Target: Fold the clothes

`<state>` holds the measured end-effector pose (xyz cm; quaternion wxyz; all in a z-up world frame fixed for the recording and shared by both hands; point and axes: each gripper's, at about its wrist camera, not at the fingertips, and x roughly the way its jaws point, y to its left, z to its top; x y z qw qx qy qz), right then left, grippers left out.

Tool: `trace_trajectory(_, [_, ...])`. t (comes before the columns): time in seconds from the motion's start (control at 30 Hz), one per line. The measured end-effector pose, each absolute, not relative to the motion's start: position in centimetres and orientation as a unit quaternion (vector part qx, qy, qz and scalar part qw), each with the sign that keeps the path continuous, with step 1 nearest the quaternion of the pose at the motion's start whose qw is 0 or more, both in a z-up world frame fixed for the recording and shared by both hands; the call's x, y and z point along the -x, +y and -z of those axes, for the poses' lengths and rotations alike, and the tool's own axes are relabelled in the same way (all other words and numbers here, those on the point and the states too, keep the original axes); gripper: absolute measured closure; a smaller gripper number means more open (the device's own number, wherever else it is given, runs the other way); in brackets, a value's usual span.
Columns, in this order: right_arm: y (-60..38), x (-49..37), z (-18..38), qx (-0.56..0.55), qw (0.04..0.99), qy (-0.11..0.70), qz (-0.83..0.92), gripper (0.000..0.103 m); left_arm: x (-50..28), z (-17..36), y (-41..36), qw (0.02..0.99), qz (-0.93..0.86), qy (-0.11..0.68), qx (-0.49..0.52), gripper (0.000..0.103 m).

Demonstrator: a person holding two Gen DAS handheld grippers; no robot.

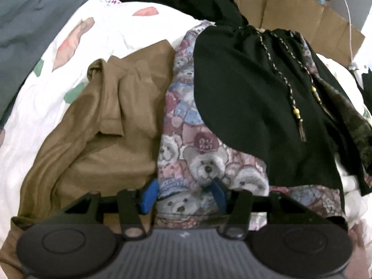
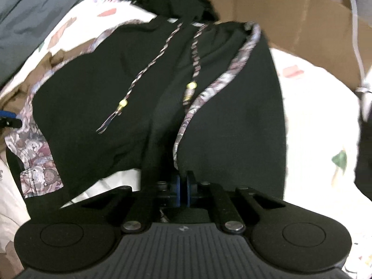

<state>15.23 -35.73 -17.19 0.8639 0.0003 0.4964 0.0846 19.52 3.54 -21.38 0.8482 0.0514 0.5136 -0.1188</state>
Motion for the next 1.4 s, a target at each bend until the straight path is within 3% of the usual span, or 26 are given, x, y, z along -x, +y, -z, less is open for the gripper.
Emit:
trace_trajectory(0.63, [-48.0,-11.0,15.4,-0.026,0.871,0.491,0.007,0.099,-18.3,19.4,0.9,0.853,0.109,0.506,-0.073,0.048])
trace_trajectory(1.03, [-56.9,-11.5,18.7,-0.028,0.849,0.523,0.069,0.1,-19.0,19.8,-2.2,0.842,0.117,0.517,-0.095,0.048])
trace_trajectory(1.4, [-58.5,-12.6,22.7,-0.026,0.822,0.565,0.068,0.099,-19.0,19.5,-2.6,0.835,0.109,0.534,-0.082,0.048])
